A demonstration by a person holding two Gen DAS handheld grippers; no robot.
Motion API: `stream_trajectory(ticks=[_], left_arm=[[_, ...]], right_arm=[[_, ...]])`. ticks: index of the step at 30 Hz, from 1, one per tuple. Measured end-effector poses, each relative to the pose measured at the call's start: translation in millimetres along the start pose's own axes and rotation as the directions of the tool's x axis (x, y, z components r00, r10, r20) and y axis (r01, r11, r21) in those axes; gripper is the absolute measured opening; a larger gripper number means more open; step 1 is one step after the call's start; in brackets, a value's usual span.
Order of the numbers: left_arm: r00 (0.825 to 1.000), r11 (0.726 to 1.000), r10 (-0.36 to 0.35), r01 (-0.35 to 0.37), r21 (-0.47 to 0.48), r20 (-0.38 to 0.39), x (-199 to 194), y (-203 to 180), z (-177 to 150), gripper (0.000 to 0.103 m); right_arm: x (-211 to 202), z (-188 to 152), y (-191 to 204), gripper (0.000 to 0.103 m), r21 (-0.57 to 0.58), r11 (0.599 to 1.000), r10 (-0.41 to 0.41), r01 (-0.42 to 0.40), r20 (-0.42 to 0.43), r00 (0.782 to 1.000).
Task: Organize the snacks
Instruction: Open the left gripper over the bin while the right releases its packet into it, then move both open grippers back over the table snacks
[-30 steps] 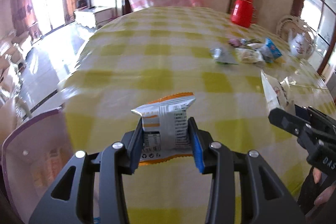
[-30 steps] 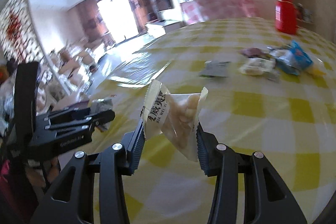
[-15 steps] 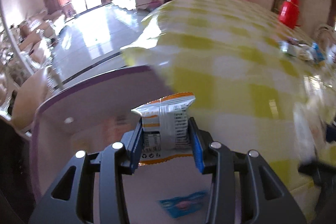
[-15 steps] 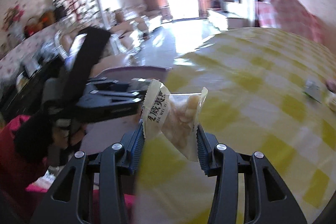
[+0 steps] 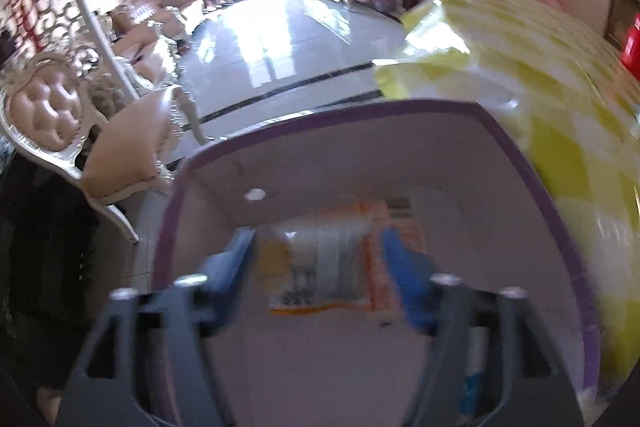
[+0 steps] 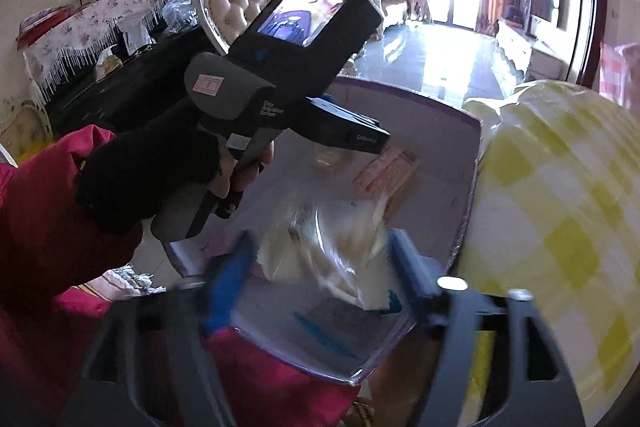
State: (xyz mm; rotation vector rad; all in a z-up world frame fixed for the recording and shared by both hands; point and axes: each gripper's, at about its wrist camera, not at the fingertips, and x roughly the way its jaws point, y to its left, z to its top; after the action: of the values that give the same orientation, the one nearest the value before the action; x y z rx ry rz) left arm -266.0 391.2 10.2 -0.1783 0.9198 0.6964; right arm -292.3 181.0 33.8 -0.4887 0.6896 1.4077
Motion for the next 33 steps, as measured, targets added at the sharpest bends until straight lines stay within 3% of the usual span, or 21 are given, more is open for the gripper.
stream_trajectory(ticks=[4,9,13,16,18,21,24,25,27,30,32,33], left_arm=[[1.000,1.000,0.017,-0.017,0.023,0.005,-3,-8,1,0.086],[0.999,0.998,-0.009,0.007,0.067,0.040,-10,-39,11,0.090],[0.988,0.990,-0.103,0.091,0.105,0.115,-31,-86,37,0.094],[0.958,0.963,-0.239,0.213,0.165,0.160,-56,-139,57,0.099],[0.923,0.921,-0.353,0.313,0.233,0.153,-72,-187,67,0.100],[0.870,0.847,-0.478,0.421,0.324,0.120,-87,-260,75,0.101],[0.839,0.790,-0.537,0.466,0.398,0.083,-96,-332,72,0.101],[0.826,0.768,-0.560,0.488,0.414,0.066,-100,-354,69,0.101],[0.801,0.732,-0.597,0.522,0.438,0.042,-106,-395,65,0.101],[0.779,0.695,-0.626,0.543,0.472,0.026,-116,-446,51,0.101],[0.766,0.675,-0.642,0.561,0.479,0.007,-120,-475,44,0.101],[0.759,0.666,-0.651,0.573,0.477,-0.003,-120,-484,42,0.101]], right_arm=[[-15,0,-18,0.077,0.059,0.998,-0.009,0.007,0.046,0.999],[-40,-8,-57,0.077,0.139,0.987,-0.092,0.081,0.072,0.993],[-79,-25,-98,0.084,0.235,0.955,-0.212,0.182,0.110,0.971],[-118,-50,-142,0.087,0.371,0.892,-0.327,0.260,0.128,0.936],[-141,-69,-168,0.088,0.453,0.835,-0.404,0.311,0.121,0.907],[-178,-105,-209,0.088,0.595,0.710,-0.515,0.376,0.076,0.854],[-217,-145,-243,0.088,0.726,0.559,-0.606,0.401,0.029,0.795],[-232,-161,-254,0.088,0.764,0.491,-0.649,0.418,0.001,0.761],[-252,-184,-266,0.088,0.811,0.396,-0.700,0.431,-0.037,0.713],[-285,-228,-288,0.088,0.886,0.204,-0.762,0.416,-0.123,0.636],[-300,-250,-295,0.088,0.914,0.103,-0.784,0.392,-0.168,0.598],[-303,-263,-299,0.088,0.919,0.073,-0.789,0.387,-0.184,0.586]])
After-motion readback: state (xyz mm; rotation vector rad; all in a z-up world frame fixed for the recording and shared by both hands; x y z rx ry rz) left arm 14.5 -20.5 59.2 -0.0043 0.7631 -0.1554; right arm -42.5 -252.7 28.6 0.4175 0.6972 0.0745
